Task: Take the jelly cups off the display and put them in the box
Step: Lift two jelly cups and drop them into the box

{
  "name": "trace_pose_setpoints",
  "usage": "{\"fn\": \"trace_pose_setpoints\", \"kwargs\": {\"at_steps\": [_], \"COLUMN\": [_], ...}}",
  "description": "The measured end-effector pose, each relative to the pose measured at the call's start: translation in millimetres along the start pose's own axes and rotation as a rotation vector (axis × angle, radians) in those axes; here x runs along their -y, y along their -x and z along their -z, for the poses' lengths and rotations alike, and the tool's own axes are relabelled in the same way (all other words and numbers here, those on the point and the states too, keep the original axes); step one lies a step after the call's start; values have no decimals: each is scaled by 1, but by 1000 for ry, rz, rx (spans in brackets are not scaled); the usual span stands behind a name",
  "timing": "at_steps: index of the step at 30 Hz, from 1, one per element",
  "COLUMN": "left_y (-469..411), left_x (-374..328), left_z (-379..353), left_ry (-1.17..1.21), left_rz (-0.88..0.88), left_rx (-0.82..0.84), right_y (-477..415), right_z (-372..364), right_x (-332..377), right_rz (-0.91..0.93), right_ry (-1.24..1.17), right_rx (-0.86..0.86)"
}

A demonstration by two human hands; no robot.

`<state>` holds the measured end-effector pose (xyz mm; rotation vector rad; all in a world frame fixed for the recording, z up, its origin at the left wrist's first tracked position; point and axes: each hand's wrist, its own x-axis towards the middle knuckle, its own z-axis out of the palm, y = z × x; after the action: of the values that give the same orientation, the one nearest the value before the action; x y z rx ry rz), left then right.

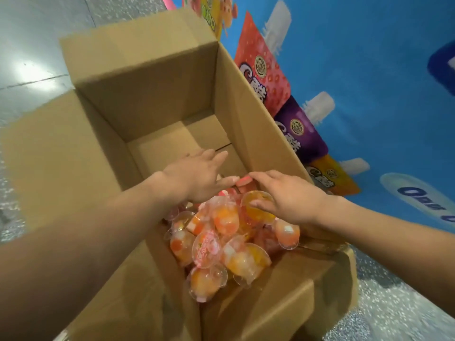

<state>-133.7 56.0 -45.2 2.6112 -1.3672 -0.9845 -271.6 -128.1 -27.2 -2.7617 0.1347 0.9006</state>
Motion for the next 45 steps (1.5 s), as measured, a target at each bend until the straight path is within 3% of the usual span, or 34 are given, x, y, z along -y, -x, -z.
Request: {"fn": "trace_pose_setpoints", "kwargs": {"at_steps": [16,35,45], "left_y": [-9,-15,-23], "left_x": [-1,-1,-20], "left_z": [-20,-70,-78], "left_ry": [16,245,203], "left_rz": [-4,72,214], "left_rx": [31,189,114], "right_y": [-11,-3,20], "right_z": [-36,-44,-30], "right_x": [-10,-22,-23], "right_rz": [-104,-196,-184], "right_ry": [87,-223,-266], "right_rx": [129,7,-146]}}
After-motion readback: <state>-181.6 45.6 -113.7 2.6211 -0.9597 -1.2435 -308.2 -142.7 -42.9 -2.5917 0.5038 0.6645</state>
